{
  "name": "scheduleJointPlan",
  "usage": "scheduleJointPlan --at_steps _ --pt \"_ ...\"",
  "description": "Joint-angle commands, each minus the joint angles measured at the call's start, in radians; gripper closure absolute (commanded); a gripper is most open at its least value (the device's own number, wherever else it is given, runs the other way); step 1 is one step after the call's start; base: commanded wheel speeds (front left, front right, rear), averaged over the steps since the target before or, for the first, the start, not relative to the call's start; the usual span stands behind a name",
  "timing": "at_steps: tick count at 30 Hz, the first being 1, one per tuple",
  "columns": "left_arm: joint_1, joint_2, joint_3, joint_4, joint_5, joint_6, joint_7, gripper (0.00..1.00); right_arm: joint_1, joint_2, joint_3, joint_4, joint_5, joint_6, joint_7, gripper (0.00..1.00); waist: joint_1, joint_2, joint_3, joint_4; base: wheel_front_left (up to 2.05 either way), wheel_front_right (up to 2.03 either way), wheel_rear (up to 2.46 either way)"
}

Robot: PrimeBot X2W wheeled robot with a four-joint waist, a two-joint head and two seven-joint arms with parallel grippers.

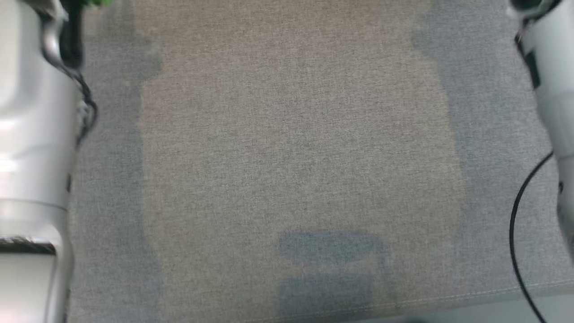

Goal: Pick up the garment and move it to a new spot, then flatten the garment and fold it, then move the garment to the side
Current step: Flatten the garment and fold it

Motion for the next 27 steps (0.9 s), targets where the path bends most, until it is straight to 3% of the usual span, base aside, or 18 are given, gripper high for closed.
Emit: scheduleJointPlan --at_steps 1,7,16,22,27 --pt "0.052 -0.010 -0.013 0.008 -0.029 -0.003 -0.004 1.00 0.062 -0.004 -0.007 -0.011 0.038 0.000 -0.006 1.00 -0.0002 0.0000 0.006 0.009 0.00 0.00 0.00" --pt "0.264 -0.009 -0.025 -0.038 -0.124 -0.003 -0.012 1.00 0.368 -0.002 -0.007 -0.118 0.140 0.000 -0.007 1.00 -0.0002 0.0000 -0.008 0.007 0.00 0.00 0.00" --pt "0.654 0.017 0.086 -0.322 -0.053 0.000 -0.011 1.00 0.824 0.005 -0.036 -0.371 0.223 0.000 -0.006 1.00 -0.0002 0.0000 -0.091 -0.009 0.00 0.00 0.00" --pt "0.913 0.033 0.123 -0.526 0.000 0.038 -0.011 1.00 1.094 -0.008 -0.077 -0.538 0.251 0.000 -0.005 1.00 -0.0002 0.0000 -0.174 -0.024 0.00 0.00 0.00" --pt "1.109 0.054 0.134 -0.728 0.008 0.108 0.020 1.00 1.273 -0.009 -0.126 -0.671 0.235 0.000 0.065 1.00 -0.0002 0.0000 -0.233 -0.036 0.00 0.00 0.00"
